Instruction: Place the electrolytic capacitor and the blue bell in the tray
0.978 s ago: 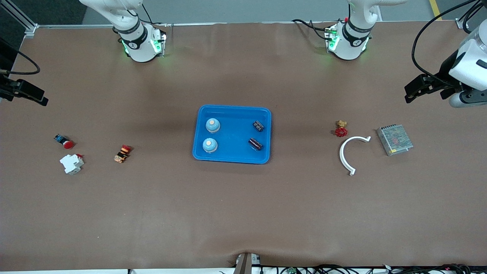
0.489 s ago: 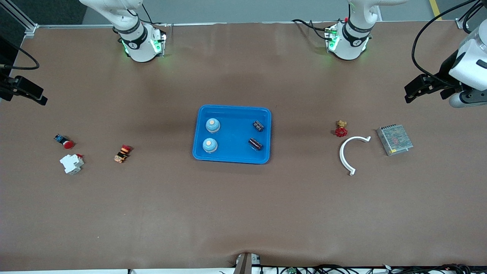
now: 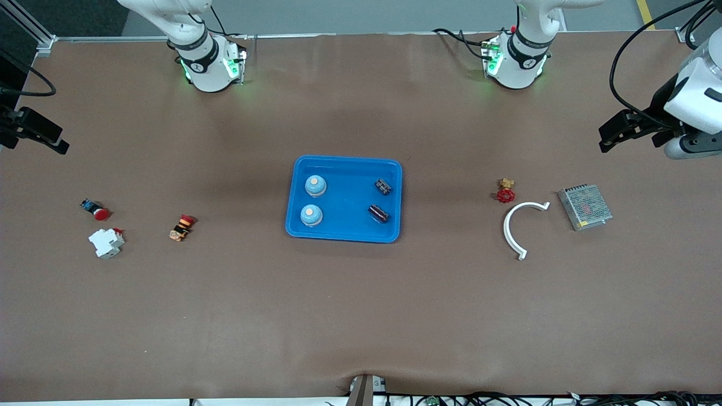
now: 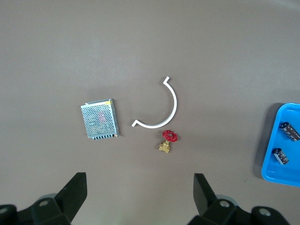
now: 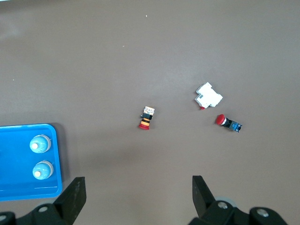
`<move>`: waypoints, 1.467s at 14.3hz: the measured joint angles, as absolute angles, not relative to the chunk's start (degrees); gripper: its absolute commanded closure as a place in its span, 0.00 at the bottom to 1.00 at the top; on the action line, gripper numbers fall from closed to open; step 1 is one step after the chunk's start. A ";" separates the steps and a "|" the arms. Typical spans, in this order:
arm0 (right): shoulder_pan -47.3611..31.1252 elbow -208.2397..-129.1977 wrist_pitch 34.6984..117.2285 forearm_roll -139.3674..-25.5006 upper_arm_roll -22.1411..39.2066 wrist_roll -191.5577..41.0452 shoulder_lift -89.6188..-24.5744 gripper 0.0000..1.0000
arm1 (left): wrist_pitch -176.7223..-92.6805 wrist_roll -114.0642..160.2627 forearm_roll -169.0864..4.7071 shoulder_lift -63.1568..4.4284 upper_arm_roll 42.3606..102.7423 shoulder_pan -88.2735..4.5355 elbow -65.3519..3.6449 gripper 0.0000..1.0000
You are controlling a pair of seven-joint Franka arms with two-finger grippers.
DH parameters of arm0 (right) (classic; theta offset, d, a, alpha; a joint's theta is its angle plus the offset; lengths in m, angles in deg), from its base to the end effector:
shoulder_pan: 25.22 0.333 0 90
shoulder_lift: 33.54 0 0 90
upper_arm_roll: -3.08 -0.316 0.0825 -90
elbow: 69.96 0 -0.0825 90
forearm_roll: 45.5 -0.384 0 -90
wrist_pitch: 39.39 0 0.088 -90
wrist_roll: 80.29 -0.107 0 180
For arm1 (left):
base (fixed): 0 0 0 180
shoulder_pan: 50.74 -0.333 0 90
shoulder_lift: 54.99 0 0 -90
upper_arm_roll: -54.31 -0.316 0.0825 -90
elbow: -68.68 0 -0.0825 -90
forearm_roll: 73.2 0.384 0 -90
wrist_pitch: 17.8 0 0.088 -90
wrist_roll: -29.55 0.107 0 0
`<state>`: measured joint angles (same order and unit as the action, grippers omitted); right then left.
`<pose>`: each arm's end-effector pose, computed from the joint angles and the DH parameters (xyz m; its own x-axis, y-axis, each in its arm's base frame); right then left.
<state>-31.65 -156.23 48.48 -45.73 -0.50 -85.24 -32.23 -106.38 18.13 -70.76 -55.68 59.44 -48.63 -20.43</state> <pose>0.5432 -0.0261 0.6643 0.9895 -0.1354 0.0503 -0.1353 -0.9908 -0.0069 0.5447 -0.0648 0.6364 0.9972 0.0738 0.0114 0.0742 -0.9964 -0.0422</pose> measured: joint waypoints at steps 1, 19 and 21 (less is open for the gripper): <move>-31.65 -156.23 48.48 -45.75 -0.50 -85.24 -32.14 0.00 | -106.35 18.15 -70.76 -55.67 59.47 -48.54 -20.44 0.00; -31.78 -154.37 47.02 -45.78 0.24 -85.27 -31.90 0.00 | -104.61 18.21 -70.76 -55.56 59.69 -48.14 -20.67 0.00; -31.77 -154.42 46.18 -45.83 0.13 -85.27 -31.93 0.00 | -104.61 18.21 -70.76 -55.56 59.69 -48.14 -20.67 0.00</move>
<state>-31.77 -154.42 46.18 -45.83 0.13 -85.27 -31.93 -104.61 18.21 -70.76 -55.56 59.69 -48.14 -20.67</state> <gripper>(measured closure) 0.000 0.000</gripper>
